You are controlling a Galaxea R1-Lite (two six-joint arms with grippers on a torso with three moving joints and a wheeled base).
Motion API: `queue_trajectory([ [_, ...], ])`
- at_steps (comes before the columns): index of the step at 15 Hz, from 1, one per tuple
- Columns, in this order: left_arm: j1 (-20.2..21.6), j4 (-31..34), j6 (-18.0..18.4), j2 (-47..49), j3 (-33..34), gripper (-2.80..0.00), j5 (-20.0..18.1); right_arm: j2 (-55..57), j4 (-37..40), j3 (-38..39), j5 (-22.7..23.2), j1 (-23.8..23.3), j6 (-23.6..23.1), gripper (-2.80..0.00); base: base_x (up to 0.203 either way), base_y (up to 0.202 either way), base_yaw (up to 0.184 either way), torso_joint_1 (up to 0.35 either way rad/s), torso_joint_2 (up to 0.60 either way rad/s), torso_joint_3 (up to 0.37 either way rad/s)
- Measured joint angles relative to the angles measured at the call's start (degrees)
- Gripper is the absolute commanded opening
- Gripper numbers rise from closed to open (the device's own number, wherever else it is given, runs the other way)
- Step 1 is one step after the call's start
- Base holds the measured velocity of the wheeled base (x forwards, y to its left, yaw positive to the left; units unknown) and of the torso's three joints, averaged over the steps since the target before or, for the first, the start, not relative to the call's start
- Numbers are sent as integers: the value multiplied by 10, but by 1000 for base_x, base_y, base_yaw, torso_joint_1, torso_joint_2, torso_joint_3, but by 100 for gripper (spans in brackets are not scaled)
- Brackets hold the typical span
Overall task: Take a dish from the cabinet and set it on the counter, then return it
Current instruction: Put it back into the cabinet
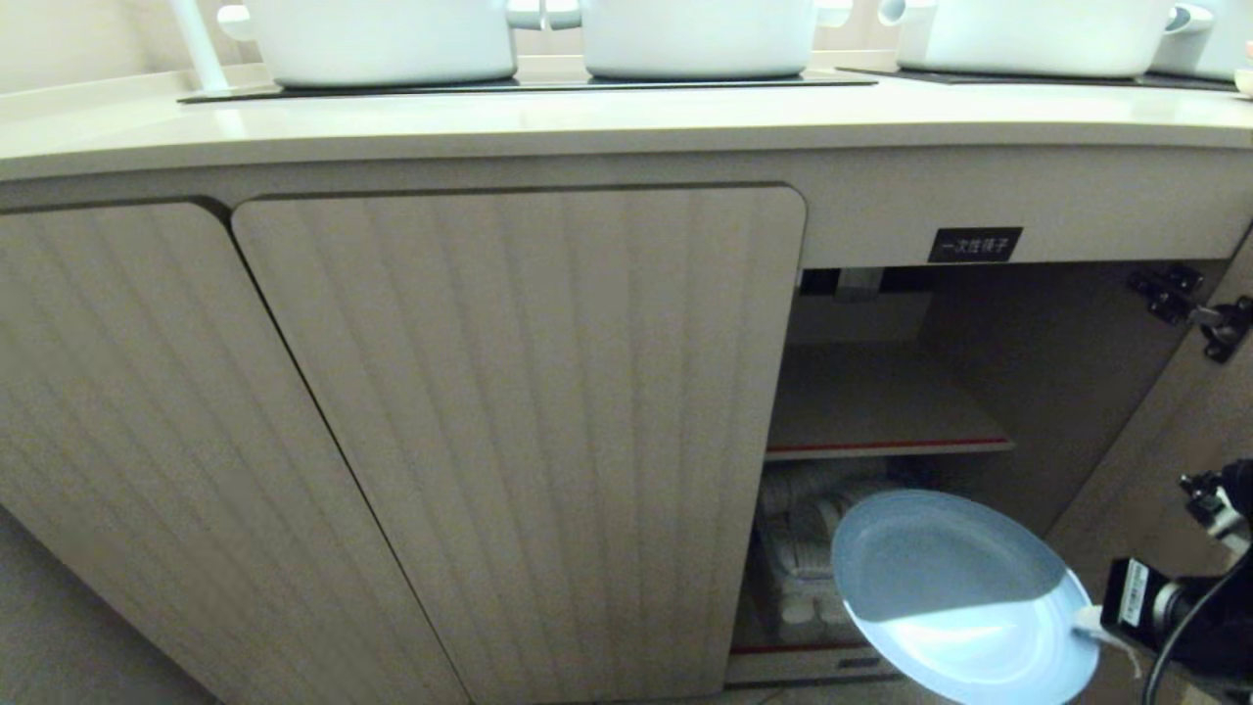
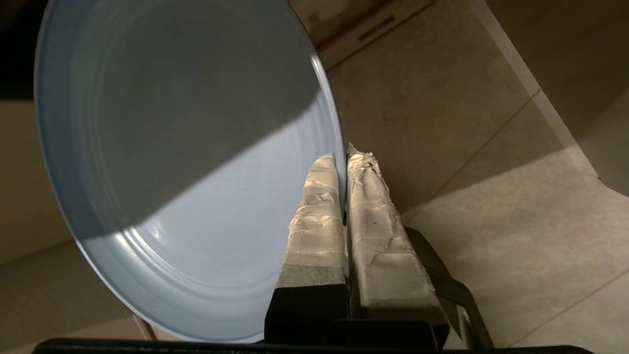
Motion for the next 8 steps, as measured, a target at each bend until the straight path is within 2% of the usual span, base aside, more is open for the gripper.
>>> queue_trajectory([
  [8, 0, 0, 0, 0, 0, -280, 0, 56, -6, -40, 0, -13, 16, -280, 0, 0, 0, 0, 0, 0],
])
